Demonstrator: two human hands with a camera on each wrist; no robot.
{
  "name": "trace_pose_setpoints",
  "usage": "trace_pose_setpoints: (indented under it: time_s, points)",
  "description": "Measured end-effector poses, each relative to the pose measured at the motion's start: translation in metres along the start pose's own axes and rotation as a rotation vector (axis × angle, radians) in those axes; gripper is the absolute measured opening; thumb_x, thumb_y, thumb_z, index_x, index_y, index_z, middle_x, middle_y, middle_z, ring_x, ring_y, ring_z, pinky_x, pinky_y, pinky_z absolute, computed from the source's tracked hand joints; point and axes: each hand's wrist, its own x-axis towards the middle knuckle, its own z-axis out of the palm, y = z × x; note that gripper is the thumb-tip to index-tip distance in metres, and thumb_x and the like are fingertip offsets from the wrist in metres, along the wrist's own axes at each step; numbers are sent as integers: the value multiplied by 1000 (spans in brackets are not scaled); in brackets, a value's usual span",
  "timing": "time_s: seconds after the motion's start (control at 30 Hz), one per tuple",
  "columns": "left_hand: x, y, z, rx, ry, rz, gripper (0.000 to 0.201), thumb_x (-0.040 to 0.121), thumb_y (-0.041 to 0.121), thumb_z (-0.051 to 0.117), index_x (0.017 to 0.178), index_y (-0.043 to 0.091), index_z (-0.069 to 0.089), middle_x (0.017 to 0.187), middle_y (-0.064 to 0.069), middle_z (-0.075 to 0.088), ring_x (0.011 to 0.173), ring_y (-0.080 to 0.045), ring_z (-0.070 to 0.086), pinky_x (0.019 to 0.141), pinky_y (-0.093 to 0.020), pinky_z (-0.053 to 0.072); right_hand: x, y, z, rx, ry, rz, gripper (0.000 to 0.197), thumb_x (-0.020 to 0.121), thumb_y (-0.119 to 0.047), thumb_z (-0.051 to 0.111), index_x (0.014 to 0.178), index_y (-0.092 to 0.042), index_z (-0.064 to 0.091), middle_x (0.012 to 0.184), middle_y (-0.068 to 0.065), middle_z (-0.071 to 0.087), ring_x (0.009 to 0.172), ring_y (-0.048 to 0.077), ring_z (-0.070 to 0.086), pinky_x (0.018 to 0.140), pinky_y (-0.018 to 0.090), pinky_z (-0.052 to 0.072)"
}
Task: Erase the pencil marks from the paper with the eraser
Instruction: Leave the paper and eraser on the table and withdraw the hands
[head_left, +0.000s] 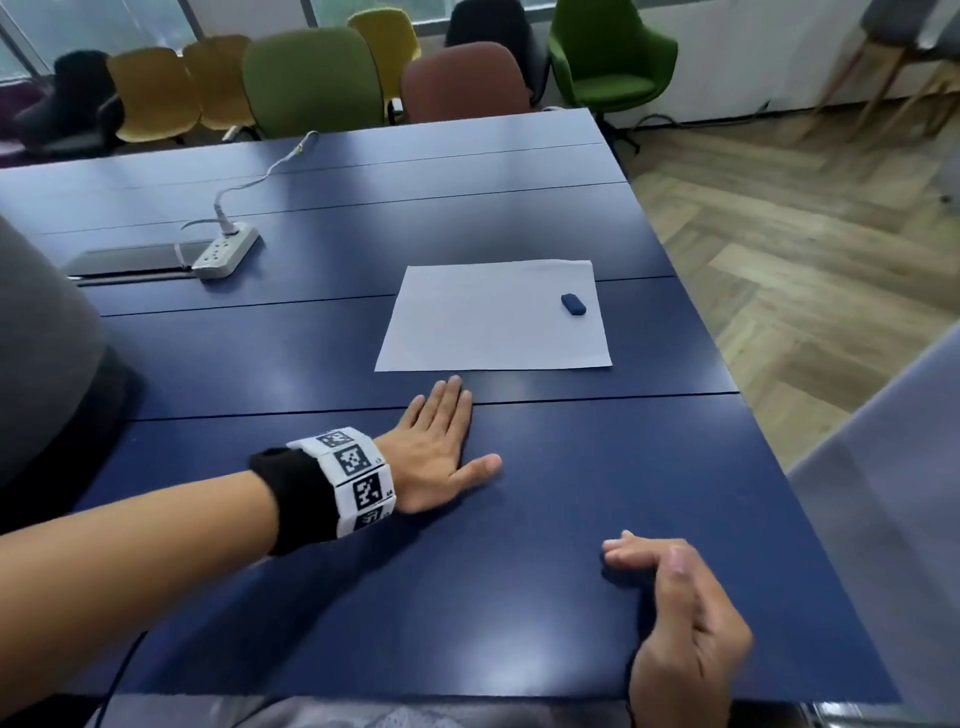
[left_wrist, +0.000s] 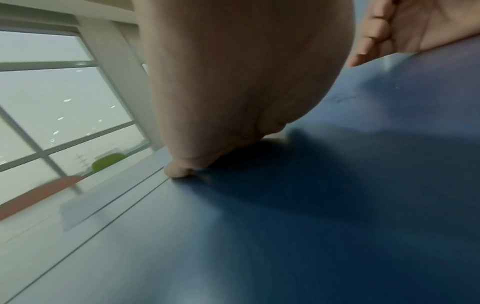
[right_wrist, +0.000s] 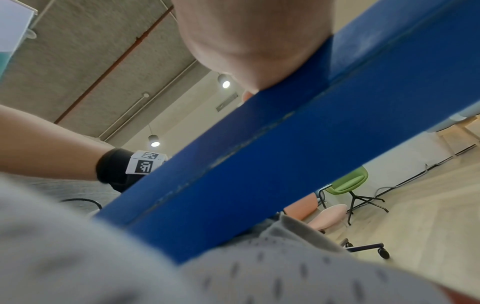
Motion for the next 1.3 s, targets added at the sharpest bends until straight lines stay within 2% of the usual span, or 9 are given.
trace_pose_setpoints:
  time_s: [0.33,0.5,0.73,0.83,0.93,1.0,1.1,1.17,1.3]
  points:
    - [-3,78,-16,-111,-26,489,72,102,53,17,154,13,-12,163,0,-15,147,-7,-18,121,-33,-9,-1,4,-2,-42,5,-5,47,94,-31,40,61,-4,60,66,6,66,72,24,66,81,39,54]
    - [-90,1,28,-396,126,71,92,77,83,-3,149,28,-23,154,19,-31,135,12,-31,111,-13,-17,0,5,1,5,-16,-10,44,94,-29,40,61,-7,60,65,2,63,66,23,64,82,36,56]
    - [-124,-17,107,-489,220,-656,135,45,86,-38,153,8,-14,149,2,-37,136,-8,-35,117,-42,-19,-1,5,2,-10,-92,-52,42,94,-27,40,63,-8,59,64,-3,61,64,19,64,83,34,56]
    - [-94,34,109,-393,286,-515,112,87,73,-14,146,-14,25,156,-29,12,148,-33,6,115,-52,4,-2,3,2,37,-67,-36,43,94,-28,41,64,-3,59,64,0,62,65,23,64,82,36,57]
    - [-53,100,104,-404,236,-230,85,102,57,9,135,-12,46,144,-30,42,139,-35,27,105,-51,20,-1,0,2,51,-15,-14,44,94,-29,44,62,-4,59,64,5,62,67,31,63,81,44,55]
    - [-49,137,80,-449,207,-51,84,102,55,-1,144,-9,34,149,-26,38,145,-30,16,111,-44,13,3,-3,2,124,62,5,40,94,-29,47,60,-12,59,66,8,62,69,36,60,81,49,51]
    - [-46,151,48,-789,287,91,103,72,73,-15,153,8,-9,162,-6,-14,138,-8,-32,116,-27,-19,7,-8,0,207,140,51,38,95,-20,42,61,-14,59,67,7,63,70,31,60,78,52,48]
    - [-59,136,31,-1282,214,61,102,71,81,1,155,23,-7,158,17,-13,138,5,-21,117,-23,-11,7,-5,-3,112,34,48,36,95,-29,44,69,-14,63,73,5,67,77,30,64,81,51,51]
    - [-86,71,30,-1616,571,-210,104,65,88,13,154,33,15,157,25,11,142,10,7,122,-28,3,-15,-6,18,-615,-566,-393,50,95,-55,34,104,-23,71,118,-2,68,119,25,60,101,57,36]
